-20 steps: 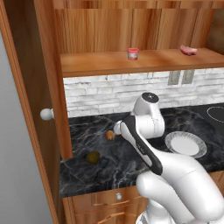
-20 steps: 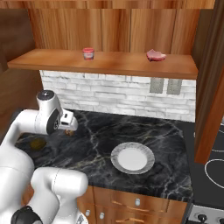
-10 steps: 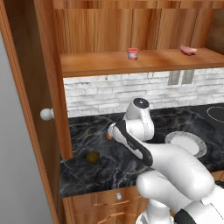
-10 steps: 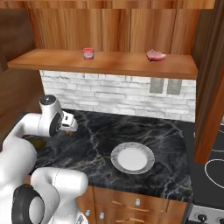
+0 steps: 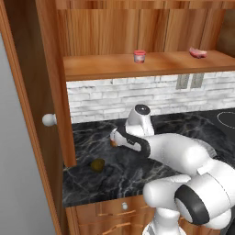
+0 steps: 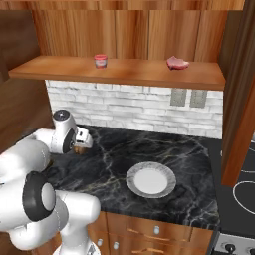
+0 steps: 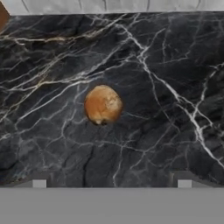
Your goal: Pick the avocado and bread from the counter and place them on the plate. Then pick the jam from the cabinet and place it next to the plate. Lastly close the cabinet door.
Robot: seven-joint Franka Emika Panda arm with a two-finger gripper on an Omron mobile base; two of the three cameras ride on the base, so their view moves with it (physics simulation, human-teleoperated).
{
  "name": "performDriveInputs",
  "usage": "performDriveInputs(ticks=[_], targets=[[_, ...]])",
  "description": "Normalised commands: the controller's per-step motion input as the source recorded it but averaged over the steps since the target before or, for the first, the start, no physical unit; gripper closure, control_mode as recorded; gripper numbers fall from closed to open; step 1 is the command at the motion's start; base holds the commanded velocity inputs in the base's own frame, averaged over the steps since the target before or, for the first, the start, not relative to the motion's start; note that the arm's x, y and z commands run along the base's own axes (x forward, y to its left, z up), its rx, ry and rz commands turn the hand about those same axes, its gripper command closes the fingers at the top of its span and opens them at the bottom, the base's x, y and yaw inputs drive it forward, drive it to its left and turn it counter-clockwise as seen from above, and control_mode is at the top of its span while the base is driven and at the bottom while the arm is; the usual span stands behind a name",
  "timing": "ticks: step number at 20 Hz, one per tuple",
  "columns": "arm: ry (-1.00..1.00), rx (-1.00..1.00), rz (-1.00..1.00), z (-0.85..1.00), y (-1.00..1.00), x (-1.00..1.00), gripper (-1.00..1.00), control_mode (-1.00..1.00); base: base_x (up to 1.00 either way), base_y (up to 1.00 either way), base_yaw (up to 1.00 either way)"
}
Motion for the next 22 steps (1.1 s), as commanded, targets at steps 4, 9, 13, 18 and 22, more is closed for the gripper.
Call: performDriveInputs(ticks=[4, 9, 13, 18, 22], targets=[[0.0, 0.0, 0.0, -0.26, 0.12, 0.4, -1.0, -1.0, 0.0, 0.0, 0.0], [0.0, 0.01, 0.0, -0.28, 0.16, 0.35, -1.0, -1.0, 0.0, 0.0, 0.0], [0.0, 0.0, 0.0, -0.31, 0.13, 0.31, -1.0, -1.0, 0.0, 0.0, 0.0], [0.0, 0.0, 0.0, -0.37, 0.1, 0.29, -1.0, -1.0, 0.0, 0.0, 0.0], [0.0, 0.0, 0.0, -0.31, 0.08, 0.26, -1.0, -1.0, 0.0, 0.0, 0.0]])
